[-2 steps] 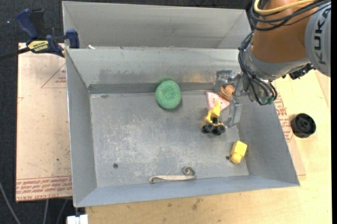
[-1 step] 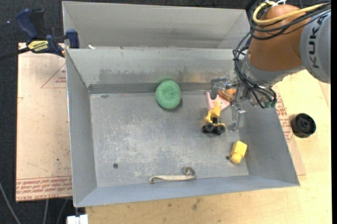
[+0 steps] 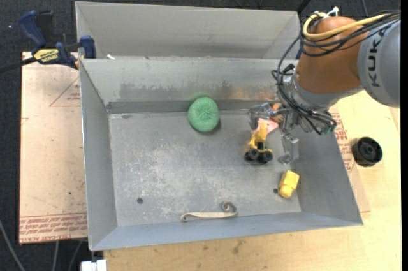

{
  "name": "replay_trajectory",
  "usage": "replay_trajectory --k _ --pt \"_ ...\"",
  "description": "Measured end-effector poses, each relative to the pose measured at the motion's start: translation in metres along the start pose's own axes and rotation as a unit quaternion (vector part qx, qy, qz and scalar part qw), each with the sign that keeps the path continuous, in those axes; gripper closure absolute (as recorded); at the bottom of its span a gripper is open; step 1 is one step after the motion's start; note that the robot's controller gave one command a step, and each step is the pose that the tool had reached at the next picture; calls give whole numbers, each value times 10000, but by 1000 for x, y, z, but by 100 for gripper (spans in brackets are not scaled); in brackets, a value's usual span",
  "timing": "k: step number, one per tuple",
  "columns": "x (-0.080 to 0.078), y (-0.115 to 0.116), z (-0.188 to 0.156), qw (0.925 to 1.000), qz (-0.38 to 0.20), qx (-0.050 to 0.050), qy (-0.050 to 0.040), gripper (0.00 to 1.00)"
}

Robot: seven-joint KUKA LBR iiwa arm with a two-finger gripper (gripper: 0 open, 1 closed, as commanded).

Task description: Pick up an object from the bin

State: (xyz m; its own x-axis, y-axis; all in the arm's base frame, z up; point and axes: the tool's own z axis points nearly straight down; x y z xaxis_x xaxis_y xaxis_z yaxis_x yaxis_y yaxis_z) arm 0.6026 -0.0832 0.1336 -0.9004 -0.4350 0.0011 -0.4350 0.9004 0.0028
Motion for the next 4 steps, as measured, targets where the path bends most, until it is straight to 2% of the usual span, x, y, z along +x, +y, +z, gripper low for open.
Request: replay_trajectory --k 1,2,3,4 --pt "-12 -23 12 9959 -907 23 -28 0" --pt "-23 -20 56 9823 -1872 22 -22 0" --pt "-34 -32 64 9005 -4349 5 -7 100" --pt "-35 -33 64 9007 -4344 5 -8 100"
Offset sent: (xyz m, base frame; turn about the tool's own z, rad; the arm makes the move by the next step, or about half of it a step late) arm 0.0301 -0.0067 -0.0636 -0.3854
